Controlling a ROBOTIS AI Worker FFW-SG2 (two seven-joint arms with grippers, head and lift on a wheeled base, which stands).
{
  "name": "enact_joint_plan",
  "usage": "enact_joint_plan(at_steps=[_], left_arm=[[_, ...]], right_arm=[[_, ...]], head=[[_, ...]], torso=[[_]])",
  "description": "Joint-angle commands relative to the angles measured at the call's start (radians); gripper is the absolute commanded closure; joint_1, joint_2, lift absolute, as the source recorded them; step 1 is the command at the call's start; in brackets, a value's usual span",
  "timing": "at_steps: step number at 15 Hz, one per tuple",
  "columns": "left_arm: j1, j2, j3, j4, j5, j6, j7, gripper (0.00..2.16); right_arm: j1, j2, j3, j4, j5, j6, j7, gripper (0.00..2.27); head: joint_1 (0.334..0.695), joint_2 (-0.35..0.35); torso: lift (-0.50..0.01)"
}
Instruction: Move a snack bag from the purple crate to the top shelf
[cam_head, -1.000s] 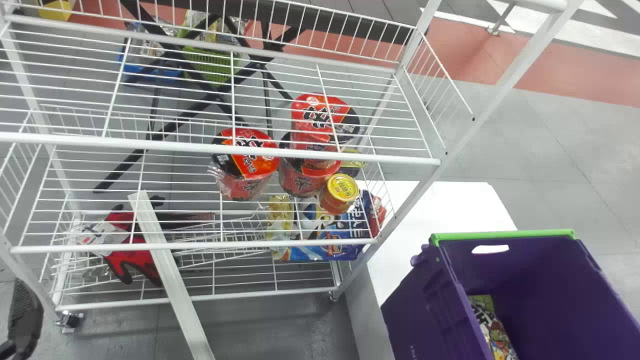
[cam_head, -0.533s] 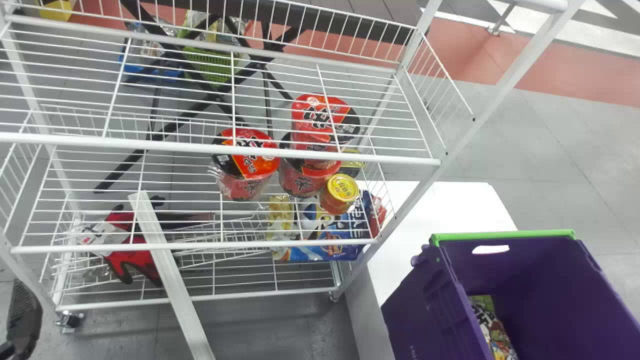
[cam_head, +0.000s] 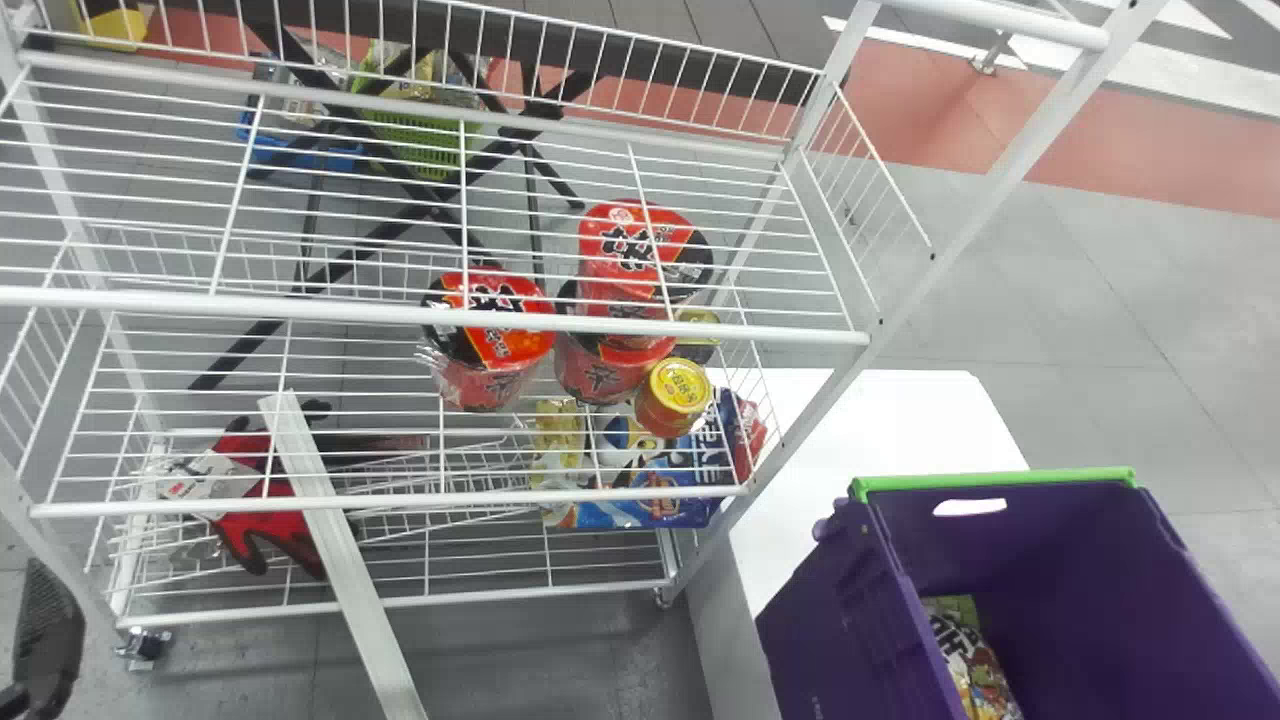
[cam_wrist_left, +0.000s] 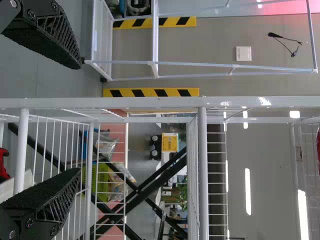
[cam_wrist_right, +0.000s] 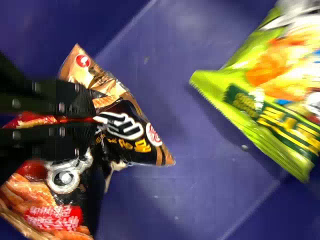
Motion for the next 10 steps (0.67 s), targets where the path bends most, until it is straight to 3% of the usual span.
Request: enact_joint_plan(at_steps=[1, 10], left_arm=[[0.0, 0.001, 0.002, 0.002, 0.0, -0.001, 0.001, 0.08], [-0.006, 0.001, 0.002, 0.005, 0.0, -0.001, 0.0, 0.08]], right_arm=[[-0.003, 0.006, -0.007, -0.006, -0.007, -0.001, -0.01, 2.25], [-0.005, 0.009, -0.027, -0.004, -0.007, -0.014, -0.028, 2.25]], head=[[0.695, -0.35], [0.695, -0.35]], torso=[[-0.419], [-0.384]])
